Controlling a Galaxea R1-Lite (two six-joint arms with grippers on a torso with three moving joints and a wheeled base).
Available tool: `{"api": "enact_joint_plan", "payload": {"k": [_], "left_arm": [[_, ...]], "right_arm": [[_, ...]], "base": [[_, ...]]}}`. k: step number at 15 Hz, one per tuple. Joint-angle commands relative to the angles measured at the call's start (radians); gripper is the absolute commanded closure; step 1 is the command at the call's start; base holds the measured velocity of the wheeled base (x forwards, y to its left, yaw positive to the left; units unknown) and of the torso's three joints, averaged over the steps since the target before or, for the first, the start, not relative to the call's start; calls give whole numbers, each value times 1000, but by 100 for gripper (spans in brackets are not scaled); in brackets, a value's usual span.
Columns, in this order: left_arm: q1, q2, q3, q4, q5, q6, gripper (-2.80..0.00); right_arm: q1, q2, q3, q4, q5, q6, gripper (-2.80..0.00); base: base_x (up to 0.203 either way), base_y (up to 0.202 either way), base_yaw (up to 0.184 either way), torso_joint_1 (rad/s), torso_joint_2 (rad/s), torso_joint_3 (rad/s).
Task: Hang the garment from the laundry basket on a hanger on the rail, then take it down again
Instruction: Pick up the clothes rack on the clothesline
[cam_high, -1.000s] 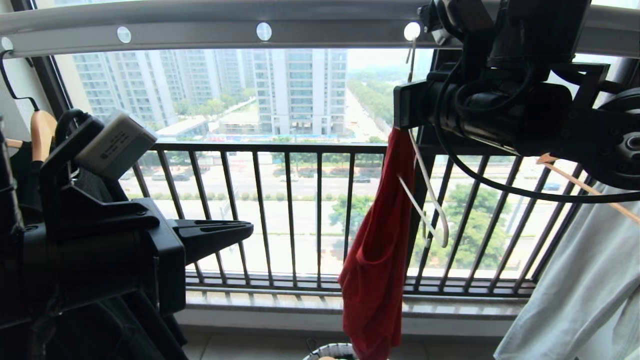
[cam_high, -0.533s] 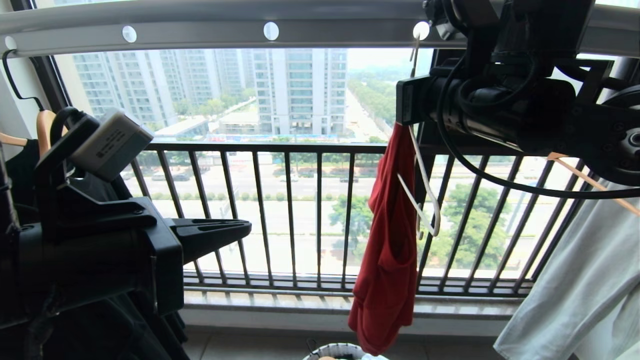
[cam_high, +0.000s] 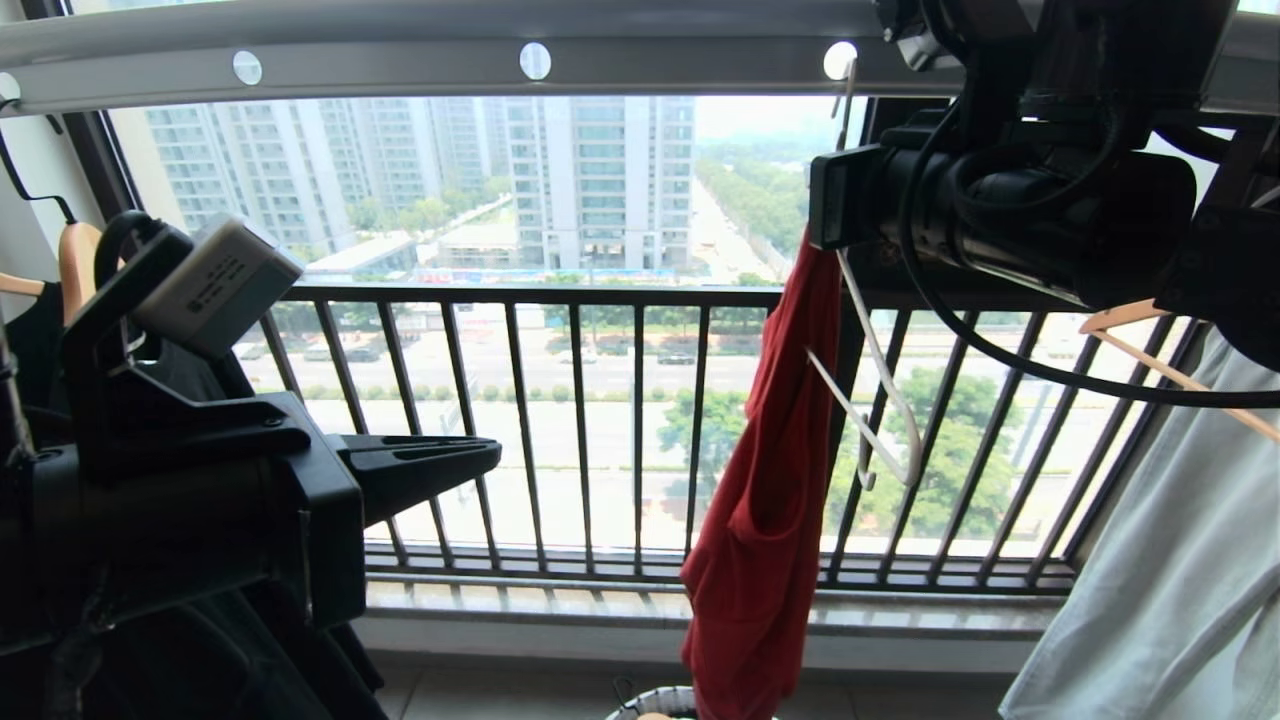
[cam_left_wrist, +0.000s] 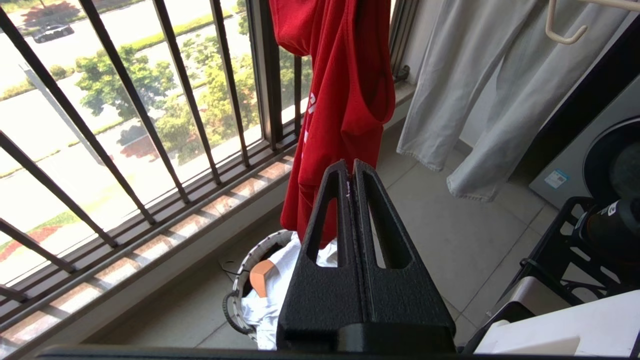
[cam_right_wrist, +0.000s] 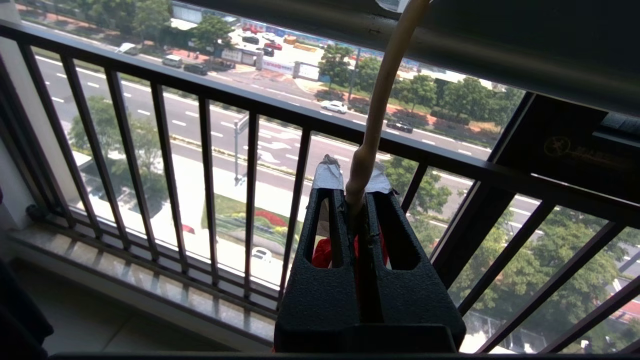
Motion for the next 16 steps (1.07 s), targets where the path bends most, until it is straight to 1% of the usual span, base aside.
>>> {"api": "enact_joint_plan", "payload": {"k": [1,5,8,12,14,16], "left_arm": [[0,1,0,-1,0,0,0],[0,4,-1,-1,0,-2,0],[0,7,-1,-1,0,-2,0],[1,7,-3,-1,0,-2,0],[1,10,-3,-1,0,-4,0],[0,9,-1,-1,0,-4,0]], "right_arm": [[1,-38,22,-2,-2,-2,0],[6,-71,30,-2,-2,-5,0],[17,-92,39,-2,-2,-26,0],[35,-132,97,-7,1,-24,0],[44,-140,123,-63,-1,-32,0],[48,-133,139,-109,0,-62,0]], "base": [[0,0,0,0,0,0],[0,0,0,0,0,0],[0,0,0,0,0,0],[0,0,0,0,0,0],[0,0,0,0,0,0],[0,0,0,0,0,0]]}}
